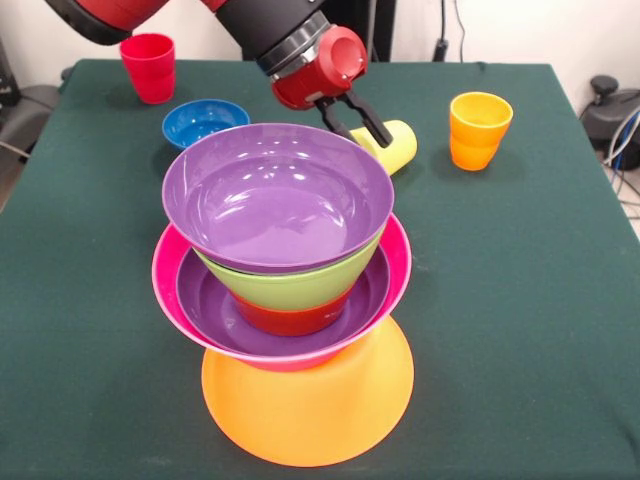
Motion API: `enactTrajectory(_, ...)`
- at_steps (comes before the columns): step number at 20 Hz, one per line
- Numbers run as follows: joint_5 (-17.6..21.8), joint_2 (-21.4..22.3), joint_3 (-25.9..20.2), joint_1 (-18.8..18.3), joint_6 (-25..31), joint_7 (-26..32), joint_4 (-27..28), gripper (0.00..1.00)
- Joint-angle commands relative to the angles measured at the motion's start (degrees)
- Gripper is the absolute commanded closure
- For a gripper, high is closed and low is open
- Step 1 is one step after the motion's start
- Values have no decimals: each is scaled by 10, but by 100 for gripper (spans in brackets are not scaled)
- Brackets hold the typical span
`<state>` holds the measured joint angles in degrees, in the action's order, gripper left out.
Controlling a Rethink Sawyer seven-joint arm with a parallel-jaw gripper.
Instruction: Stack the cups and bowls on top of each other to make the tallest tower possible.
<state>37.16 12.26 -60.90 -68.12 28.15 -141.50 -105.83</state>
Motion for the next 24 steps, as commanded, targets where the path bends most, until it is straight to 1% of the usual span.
enactTrajectory(1, 61, -46, 47, 3, 13, 170, 24, 0)
enactTrajectory(5, 79, -51, 55, 2, -1, 163, 19, 0)
enactTrajectory(7, 89, -45, 59, 0, -6, 156, 13, 0)
enactTrajectory(9, 98, -44, 62, -6, -6, 155, 10, 0)
enactTrajectory(11, 102, -32, 60, -8, -5, 146, 0, 0)
enactTrajectory(13, 107, -33, 60, -12, 0, 149, -4, 0)
enactTrajectory(19, 112, -37, 62, -18, 19, 155, -15, 0)
enactTrajectory(24, 106, -38, 62, -19, 34, 155, -23, 0)
